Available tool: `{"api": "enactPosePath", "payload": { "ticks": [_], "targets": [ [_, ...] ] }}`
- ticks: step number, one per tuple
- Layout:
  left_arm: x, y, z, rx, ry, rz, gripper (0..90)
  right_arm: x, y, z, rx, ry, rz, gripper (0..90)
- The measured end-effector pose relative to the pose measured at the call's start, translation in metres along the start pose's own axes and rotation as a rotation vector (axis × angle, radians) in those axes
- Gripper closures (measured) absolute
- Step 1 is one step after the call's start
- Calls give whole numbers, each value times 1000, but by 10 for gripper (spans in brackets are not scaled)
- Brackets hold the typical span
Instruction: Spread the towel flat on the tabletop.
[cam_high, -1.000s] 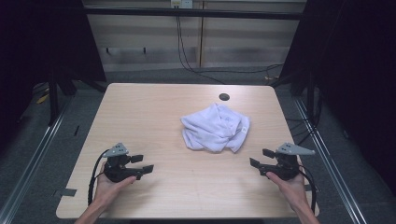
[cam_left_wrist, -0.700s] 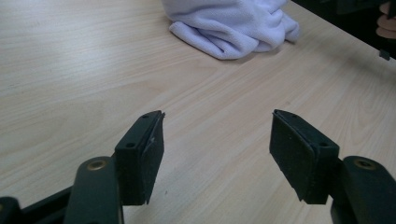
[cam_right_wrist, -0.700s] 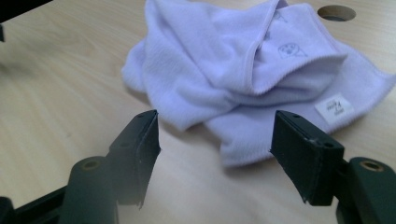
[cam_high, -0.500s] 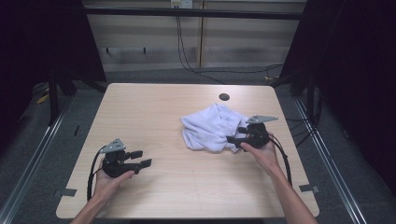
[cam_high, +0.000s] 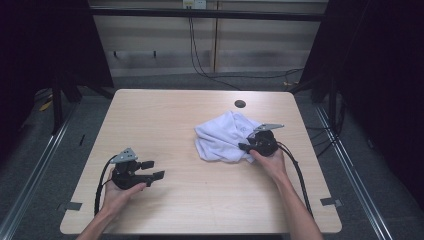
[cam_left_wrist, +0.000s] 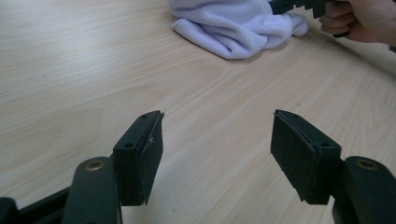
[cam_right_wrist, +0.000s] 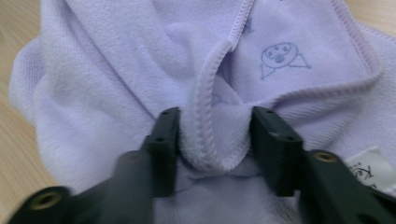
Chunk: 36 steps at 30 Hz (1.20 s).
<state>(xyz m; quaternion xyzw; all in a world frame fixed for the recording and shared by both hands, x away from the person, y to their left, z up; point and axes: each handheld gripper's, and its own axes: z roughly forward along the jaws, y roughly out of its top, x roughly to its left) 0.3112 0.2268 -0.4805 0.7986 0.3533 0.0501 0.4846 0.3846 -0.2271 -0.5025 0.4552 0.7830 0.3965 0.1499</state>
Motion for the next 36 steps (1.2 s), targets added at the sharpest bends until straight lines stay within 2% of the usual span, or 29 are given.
{"api": "enactPosePath", "payload": {
  "ticks": [1, 4, 7, 11, 14, 16, 17, 18, 19, 21, 24, 27, 28, 29, 30, 31, 32, 34, 36],
  "targets": [
    [0, 0, -1, -3, 1, 1, 344, 2, -1, -1, -2, 9, -17, 675],
    [0, 0, -2, -12, 1, -3, 341, 12, -7, -4, -15, 51, -32, 710],
    [0, 1, -2, -13, 1, -4, 341, 20, -9, -6, 5, 96, -37, 721],
    [0, 2, -2, -19, -11, -17, 344, 35, -15, -14, 25, 138, -70, 720],
    [-3, 3, -1, -14, -26, -20, 398, 45, -24, -23, 36, 174, -95, 718],
    [-4, 4, -1, -11, -32, -12, 431, 49, -28, -27, 34, 182, -106, 718],
    [-7, 5, -1, -14, -49, -4, 444, 58, -36, -35, 37, 206, -117, 716],
    [-7, 5, -1, -14, -49, -4, 462, 58, -36, -35, 37, 206, -117, 716],
    [-11, 6, -1, -17, -67, 5, 473, 67, -43, -43, 40, 227, -132, 712],
    [-15, 7, 1, -14, -83, 10, 501, 77, -50, -50, 46, 241, -144, 708],
    [-21, 10, 5, -2, -136, 16, 555, 89, -58, -58, 47, 266, -159, 701],
    [-27, 14, 10, 4, -150, 25, 576, 101, -64, -66, 51, 276, -175, 651],
    [-27, 14, 10, 4, -150, 25, 566, 101, -64, -66, 51, 276, -175, 651],
    [-31, 19, 14, 2, -135, 34, 532, 105, -63, -71, 58, 280, -177, 564],
    [-31, 19, 14, 2, -135, 34, 501, 105, -63, -71, 58, 280, -177, 564],
    [-34, 25, 17, 7, -101, 29, 452, 103, -58, -80, 50, 283, -154, 512],
    [-34, 25, 17, 7, -101, 29, 427, 100, -54, -85, 40, 283, -153, 499],
    [-34, 29, 21, -3, -91, 28, 416, 93, -45, -98, -9, 280, -142, 493],
    [-30, 31, 33, 7, -99, 15, 443, 85, -35, -106, -56, 263, -122, 519]
  ]
}}
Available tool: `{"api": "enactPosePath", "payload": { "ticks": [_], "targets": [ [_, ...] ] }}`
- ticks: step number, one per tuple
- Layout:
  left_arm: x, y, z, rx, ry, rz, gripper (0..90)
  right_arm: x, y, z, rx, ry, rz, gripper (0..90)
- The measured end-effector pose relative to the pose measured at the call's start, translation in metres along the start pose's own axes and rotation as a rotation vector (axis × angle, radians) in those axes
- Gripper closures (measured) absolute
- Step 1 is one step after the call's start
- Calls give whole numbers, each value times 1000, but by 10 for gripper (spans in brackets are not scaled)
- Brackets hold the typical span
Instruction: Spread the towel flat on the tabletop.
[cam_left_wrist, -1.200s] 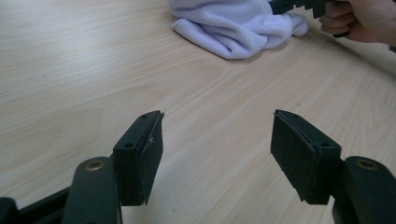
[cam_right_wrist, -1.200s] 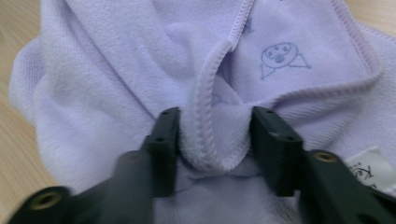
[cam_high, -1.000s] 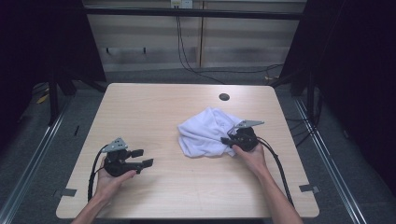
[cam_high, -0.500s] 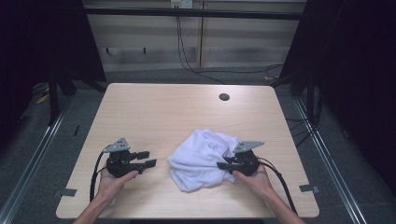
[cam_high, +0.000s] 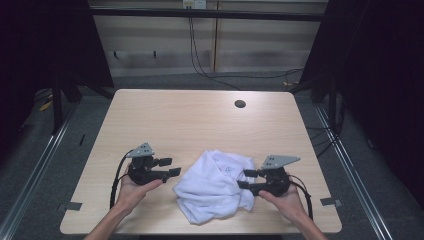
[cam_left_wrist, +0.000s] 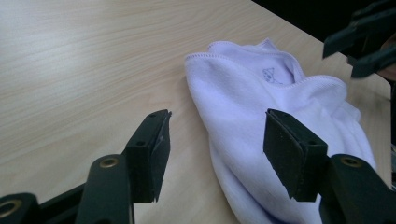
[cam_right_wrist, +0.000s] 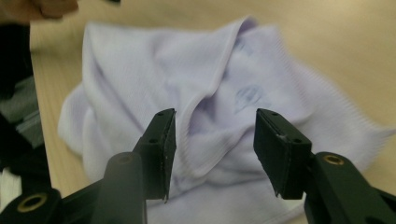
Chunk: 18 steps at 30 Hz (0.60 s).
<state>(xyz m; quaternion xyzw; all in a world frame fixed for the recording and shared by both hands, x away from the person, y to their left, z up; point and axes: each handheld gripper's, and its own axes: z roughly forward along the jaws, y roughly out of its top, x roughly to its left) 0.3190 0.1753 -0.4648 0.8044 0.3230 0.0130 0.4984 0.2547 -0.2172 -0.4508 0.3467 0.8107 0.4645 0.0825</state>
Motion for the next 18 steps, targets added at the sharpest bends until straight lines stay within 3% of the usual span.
{"api": "enactPosePath", "payload": {
  "ticks": [2, 3, 5, 7, 9, 12, 14, 15, 16, 18],
  "targets": [
    [3, 1, 10, 31, -37, 8, 517, -9, 9, 3, -21, -41, -3, 540],
    [4, 1, 15, 38, -65, 12, 613, -14, 13, 9, -19, -63, -2, 533],
    [4, -1, 21, 53, -77, 12, 667, -23, 17, 26, -2, -87, 0, 521],
    [6, -3, 26, 71, -87, -4, 604, -30, 17, 45, 19, -76, 3, 491],
    [10, -5, 31, 77, -103, -55, 483, -33, 15, 61, 38, -62, -6, 460],
    [11, -8, 39, 122, -135, -73, 419, -34, 9, 78, 72, -88, -6, 361],
    [9, -8, 43, 145, -155, -88, 398, -32, 6, 81, 76, -84, -6, 344],
    [1, -9, 49, 169, -156, -56, 399, -27, 5, 84, 77, -72, -18, 328],
    [1, -9, 49, 169, -156, -56, 419, -25, 5, 85, 74, -72, -25, 329],
    [-10, -9, 54, 191, -201, 9, 528, -22, 5, 86, 73, -69, -39, 342]
  ]
}}
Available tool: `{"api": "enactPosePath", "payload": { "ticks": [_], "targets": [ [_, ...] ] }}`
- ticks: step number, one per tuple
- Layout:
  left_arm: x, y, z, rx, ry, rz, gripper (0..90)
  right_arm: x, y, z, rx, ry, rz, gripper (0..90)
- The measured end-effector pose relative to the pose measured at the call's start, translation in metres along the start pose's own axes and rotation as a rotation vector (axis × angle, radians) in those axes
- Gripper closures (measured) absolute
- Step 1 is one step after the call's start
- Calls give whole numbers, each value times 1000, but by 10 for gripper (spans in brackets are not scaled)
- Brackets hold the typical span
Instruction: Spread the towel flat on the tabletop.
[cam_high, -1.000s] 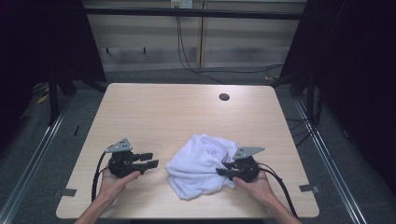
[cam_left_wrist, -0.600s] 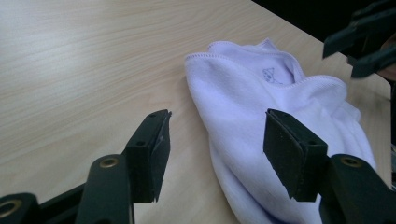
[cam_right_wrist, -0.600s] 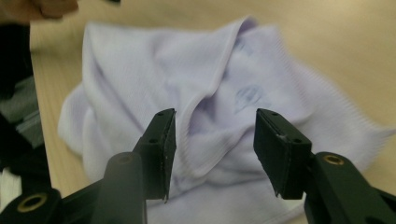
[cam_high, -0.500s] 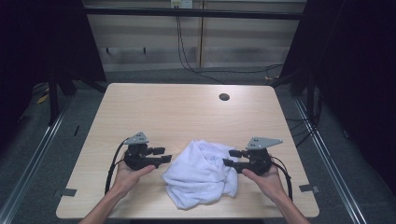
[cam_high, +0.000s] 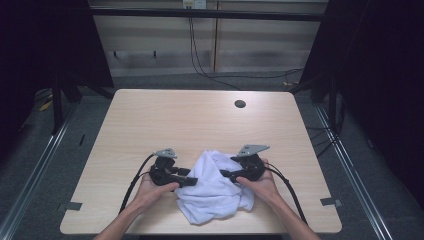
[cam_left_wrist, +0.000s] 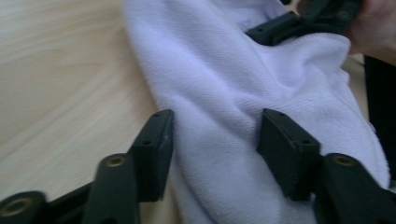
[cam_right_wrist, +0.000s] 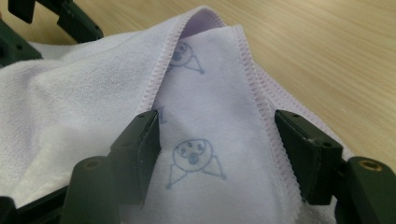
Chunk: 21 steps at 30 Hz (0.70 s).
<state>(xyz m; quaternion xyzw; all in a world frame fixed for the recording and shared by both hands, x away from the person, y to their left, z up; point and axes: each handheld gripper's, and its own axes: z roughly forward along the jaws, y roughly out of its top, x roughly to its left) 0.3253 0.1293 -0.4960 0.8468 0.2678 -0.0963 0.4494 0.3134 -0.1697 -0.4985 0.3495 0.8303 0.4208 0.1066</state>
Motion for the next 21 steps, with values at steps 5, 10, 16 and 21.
{"api": "enactPosePath", "payload": {
  "ticks": [5, 10, 16, 21],
  "targets": [
    [-3, 1, -8, -28, 3, 43, 829, 13, -1, 1, 48, -47, -68, 677],
    [-3, 4, -28, -119, 11, 32, 854, 7, 6, -14, 10, -57, -19, 845],
    [0, 5, -54, -224, 37, 18, 857, -16, 10, -48, -78, -118, 76, 849],
    [-3, 10, -86, -308, 113, 39, 859, -33, 11, -85, -152, -161, 150, 851]
  ]
}}
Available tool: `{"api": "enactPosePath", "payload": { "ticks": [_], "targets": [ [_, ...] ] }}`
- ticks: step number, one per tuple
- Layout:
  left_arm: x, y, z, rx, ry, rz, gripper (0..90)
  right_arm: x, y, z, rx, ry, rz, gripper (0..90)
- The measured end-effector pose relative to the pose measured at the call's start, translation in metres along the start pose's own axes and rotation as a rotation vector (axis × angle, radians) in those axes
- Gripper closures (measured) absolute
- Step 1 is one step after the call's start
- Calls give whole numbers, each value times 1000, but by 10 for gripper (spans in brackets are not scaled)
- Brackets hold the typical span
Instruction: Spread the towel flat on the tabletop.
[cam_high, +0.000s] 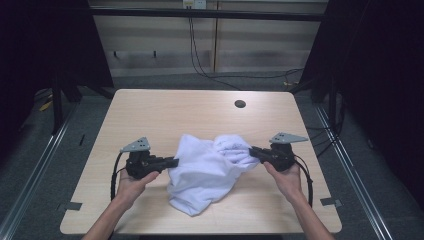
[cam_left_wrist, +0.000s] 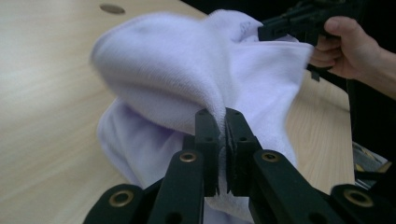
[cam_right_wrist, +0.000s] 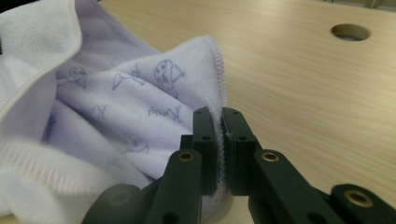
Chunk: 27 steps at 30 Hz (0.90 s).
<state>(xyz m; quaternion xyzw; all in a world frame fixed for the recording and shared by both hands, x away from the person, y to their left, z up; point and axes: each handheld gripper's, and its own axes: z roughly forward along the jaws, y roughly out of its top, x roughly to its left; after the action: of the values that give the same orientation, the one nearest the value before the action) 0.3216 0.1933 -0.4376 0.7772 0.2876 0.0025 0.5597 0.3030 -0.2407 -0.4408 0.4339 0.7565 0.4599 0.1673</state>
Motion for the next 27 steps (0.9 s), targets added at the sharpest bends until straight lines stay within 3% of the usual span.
{"api": "enactPosePath", "payload": {
  "ticks": [1, 4, 6, 10, 14, 17, 18, 19, 21, 25, 27],
  "targets": [
    [0, 0, 0, 0, 0, 0, 860, 0, 0, 0, 0, 0, 0, 851],
    [0, 16, -21, -85, 22, 17, 862, -8, 7, -16, -38, -15, 45, 852],
    [-1, 18, -23, -97, 24, 17, 862, -10, 11, -22, -62, -13, 53, 852],
    [-7, 38, -27, -145, 33, 51, 863, -8, 37, -47, -164, -12, 70, 853],
    [-8, 60, -29, -182, 30, 60, 862, -12, 58, -60, -220, -2, 98, 853],
    [-2, 69, -25, -169, 25, 34, 859, -19, 73, -58, -221, 2, 119, 853],
    [9, 73, -18, -138, 66, 25, 860, -23, 77, -55, -214, 6, 128, 853],
    [9, 73, -18, -138, 66, 25, 859, -27, 81, -51, -212, 9, 135, 853],
    [24, 79, -11, -151, 92, -5, 860, -33, 89, -42, -200, 6, 145, 854],
    [33, 94, -10, -163, 120, -12, 861, -41, 113, -29, -196, -11, 136, 855],
    [38, 115, -18, -198, 131, -4, 861, -43, 129, -28, -214, -7, 130, 855]
  ]
}}
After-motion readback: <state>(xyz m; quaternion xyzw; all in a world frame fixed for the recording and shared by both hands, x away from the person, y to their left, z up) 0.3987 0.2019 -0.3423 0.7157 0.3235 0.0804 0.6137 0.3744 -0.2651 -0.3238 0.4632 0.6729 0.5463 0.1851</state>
